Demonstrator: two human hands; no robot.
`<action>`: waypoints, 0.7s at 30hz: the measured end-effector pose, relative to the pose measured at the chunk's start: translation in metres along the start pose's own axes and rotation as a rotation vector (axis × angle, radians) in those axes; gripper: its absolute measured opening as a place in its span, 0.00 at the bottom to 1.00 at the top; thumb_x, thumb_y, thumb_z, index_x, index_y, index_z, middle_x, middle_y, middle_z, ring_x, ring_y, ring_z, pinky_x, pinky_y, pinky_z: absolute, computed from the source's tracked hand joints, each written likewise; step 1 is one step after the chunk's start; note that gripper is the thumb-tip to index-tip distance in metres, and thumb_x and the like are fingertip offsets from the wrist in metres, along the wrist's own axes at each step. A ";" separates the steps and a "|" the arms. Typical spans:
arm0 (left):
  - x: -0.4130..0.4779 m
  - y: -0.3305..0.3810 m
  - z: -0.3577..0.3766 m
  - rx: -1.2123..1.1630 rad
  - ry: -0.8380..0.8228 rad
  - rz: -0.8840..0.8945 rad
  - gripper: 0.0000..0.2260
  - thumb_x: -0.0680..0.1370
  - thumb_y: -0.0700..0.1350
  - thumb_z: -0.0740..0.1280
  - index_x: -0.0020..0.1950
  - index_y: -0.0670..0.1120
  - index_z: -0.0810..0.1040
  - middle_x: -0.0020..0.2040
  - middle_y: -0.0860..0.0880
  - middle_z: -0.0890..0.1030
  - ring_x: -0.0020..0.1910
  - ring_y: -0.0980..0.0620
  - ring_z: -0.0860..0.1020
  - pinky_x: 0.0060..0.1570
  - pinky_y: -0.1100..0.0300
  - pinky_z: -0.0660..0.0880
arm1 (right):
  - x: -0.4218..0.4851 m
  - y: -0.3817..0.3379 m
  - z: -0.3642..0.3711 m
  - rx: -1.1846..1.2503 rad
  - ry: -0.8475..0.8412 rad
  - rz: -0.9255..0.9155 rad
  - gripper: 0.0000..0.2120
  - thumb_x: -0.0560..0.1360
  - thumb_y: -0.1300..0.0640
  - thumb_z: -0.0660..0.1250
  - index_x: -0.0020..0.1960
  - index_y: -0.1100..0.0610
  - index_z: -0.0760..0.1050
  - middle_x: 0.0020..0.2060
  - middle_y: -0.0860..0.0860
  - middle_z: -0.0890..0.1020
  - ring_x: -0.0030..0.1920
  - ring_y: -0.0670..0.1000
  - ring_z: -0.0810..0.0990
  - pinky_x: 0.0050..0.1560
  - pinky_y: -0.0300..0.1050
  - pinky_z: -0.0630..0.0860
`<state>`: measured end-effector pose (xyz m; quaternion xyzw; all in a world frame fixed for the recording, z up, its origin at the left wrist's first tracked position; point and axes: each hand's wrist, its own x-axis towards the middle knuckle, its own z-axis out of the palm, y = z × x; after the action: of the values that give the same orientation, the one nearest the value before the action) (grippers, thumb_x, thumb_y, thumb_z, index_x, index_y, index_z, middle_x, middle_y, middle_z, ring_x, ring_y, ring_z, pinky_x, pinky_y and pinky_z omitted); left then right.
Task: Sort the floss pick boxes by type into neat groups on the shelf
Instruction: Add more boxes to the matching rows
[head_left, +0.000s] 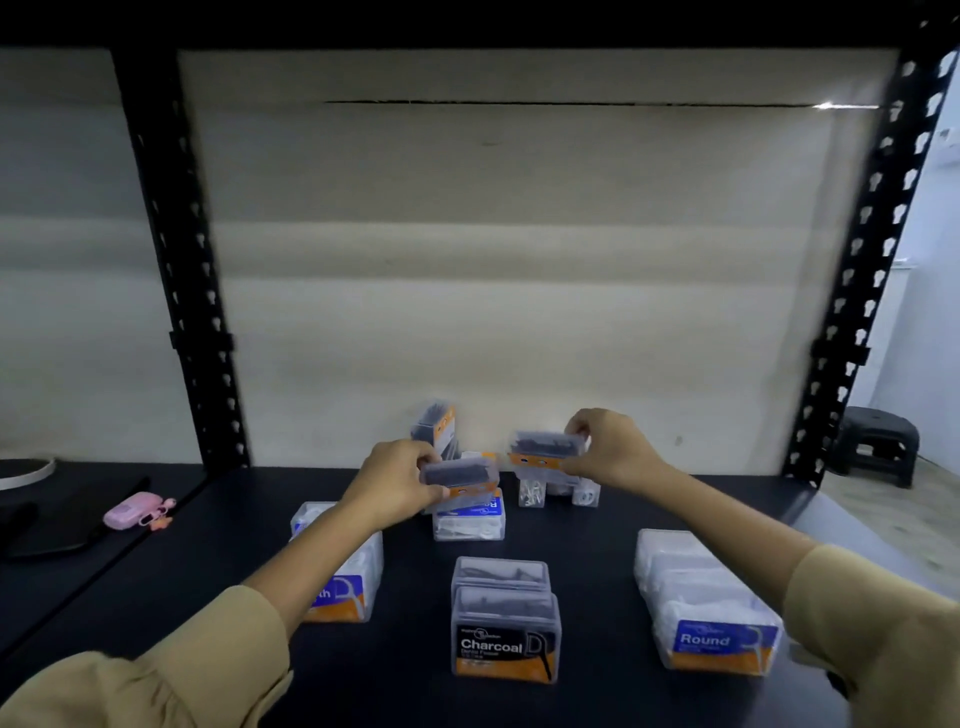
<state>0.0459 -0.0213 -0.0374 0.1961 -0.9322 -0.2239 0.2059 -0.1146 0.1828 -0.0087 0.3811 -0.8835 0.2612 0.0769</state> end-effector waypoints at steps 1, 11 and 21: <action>-0.001 0.000 0.001 0.014 0.009 0.019 0.12 0.67 0.45 0.75 0.49 0.48 0.80 0.48 0.50 0.81 0.44 0.52 0.78 0.46 0.59 0.75 | -0.006 0.007 -0.005 -0.032 -0.026 0.005 0.14 0.65 0.54 0.72 0.47 0.59 0.76 0.46 0.54 0.80 0.46 0.55 0.77 0.45 0.47 0.74; -0.008 0.006 0.028 0.228 0.004 0.179 0.15 0.69 0.46 0.73 0.52 0.50 0.72 0.53 0.51 0.73 0.51 0.50 0.75 0.48 0.55 0.75 | -0.037 0.031 0.004 -0.256 -0.242 -0.080 0.14 0.65 0.53 0.70 0.44 0.55 0.67 0.42 0.49 0.72 0.45 0.55 0.75 0.41 0.47 0.72; -0.001 0.007 0.027 0.256 -0.122 0.123 0.22 0.71 0.56 0.70 0.63 0.55 0.70 0.60 0.52 0.71 0.59 0.51 0.73 0.53 0.53 0.74 | -0.035 0.034 0.016 -0.368 -0.443 -0.108 0.21 0.64 0.53 0.75 0.45 0.51 0.63 0.45 0.49 0.70 0.44 0.52 0.70 0.35 0.43 0.67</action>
<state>0.0322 -0.0056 -0.0558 0.1492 -0.9742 -0.1017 0.1354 -0.1138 0.2162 -0.0478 0.4550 -0.8897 0.0026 -0.0363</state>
